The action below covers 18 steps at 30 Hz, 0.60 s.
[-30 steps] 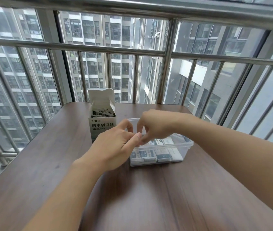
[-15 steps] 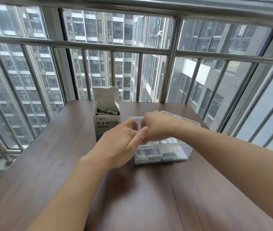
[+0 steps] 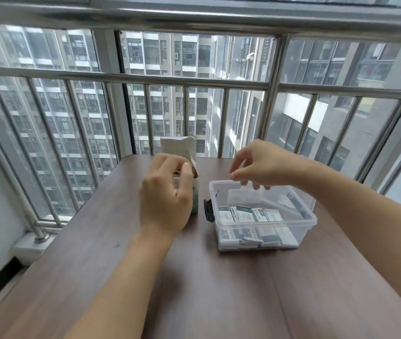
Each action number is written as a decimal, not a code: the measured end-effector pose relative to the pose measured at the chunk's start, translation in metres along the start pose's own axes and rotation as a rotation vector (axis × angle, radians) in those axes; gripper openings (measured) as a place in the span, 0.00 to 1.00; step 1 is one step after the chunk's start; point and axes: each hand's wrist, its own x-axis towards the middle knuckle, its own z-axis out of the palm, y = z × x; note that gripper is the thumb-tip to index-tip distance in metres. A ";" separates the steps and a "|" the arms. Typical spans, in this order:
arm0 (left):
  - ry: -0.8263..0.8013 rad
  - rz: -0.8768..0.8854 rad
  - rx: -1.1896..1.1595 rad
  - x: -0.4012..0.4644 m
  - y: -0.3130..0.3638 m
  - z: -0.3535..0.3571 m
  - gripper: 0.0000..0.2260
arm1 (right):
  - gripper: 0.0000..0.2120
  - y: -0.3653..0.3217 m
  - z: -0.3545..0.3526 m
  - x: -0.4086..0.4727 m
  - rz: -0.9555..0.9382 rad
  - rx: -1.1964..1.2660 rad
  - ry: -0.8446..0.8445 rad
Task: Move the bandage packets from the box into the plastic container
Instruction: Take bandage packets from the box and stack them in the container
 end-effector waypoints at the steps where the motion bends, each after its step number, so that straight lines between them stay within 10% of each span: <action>1: 0.127 -0.054 -0.017 0.003 -0.006 -0.005 0.09 | 0.09 0.001 -0.003 0.001 0.047 -0.025 -0.037; 18: -0.223 0.199 -0.074 -0.020 -0.002 0.018 0.12 | 0.31 0.002 0.032 -0.012 0.303 -0.167 -0.171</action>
